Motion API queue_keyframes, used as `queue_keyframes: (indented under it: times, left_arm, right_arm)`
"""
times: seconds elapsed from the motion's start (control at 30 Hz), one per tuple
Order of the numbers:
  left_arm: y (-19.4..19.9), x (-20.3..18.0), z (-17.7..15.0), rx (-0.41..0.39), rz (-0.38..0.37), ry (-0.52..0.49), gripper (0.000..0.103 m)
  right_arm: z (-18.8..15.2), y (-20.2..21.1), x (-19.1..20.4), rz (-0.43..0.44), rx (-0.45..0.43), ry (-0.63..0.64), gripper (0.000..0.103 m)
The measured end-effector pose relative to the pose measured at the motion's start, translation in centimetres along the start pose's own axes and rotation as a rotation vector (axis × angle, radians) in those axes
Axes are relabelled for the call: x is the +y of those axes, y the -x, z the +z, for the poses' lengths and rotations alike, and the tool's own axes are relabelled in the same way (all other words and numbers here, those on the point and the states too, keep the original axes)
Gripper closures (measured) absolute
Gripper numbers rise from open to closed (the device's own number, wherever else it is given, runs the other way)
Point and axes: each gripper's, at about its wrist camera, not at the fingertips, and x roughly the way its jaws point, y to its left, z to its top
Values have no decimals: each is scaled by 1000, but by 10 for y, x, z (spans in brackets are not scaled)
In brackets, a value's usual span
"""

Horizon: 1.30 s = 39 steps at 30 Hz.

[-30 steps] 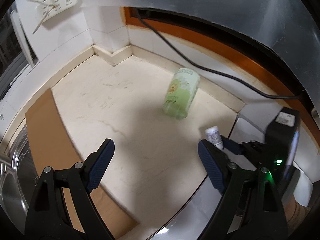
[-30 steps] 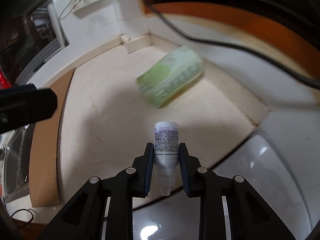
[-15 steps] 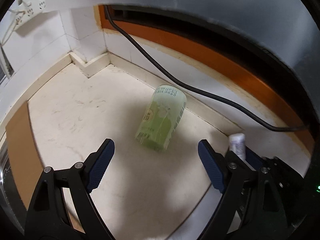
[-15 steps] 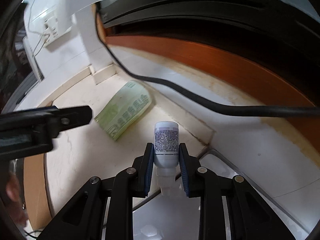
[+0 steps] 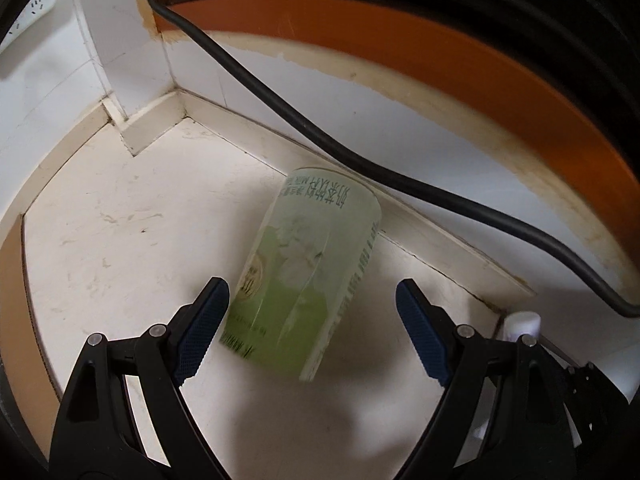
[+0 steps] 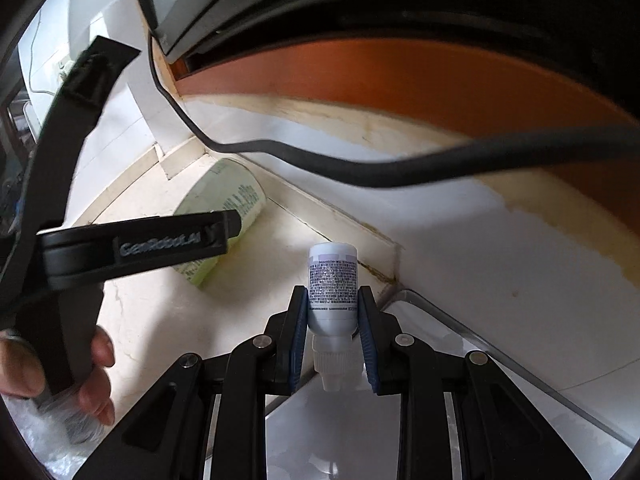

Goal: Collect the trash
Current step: 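Grasp the white bottle with the right gripper while the left gripper grasps the green cup, then carry the green cup and white bottle down over the trash bin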

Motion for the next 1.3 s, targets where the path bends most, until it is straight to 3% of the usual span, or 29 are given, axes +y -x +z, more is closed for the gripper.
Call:
queue_keyframes:
  times: [0.13,0.23,0.37,0.5,0.93,1.3]
  left_arm:
    - [-12,1,0,9,10,24,21]
    - [-17,7,-1,12,-5,52,36]
    - [-12,13,-4,-4,-48,67,44]
    - [4,14,-9,-28,-36,45,51]
    - [87,10,-29,-80,-99,26,53]
    - [171,7,-70,-105,-169,53,53]
  right_arm:
    - [4,-15,0,6,15,-7,79]
    - [4,-24,1,7,21,-4,79]
    - [3,-32,2,7,29,-8,79]
    - [4,-33,4,8,29,-12,79]
    - [-5,-1,23,29,-3,-18,79]
    - [-26,67,31,39,-52,-50,79]
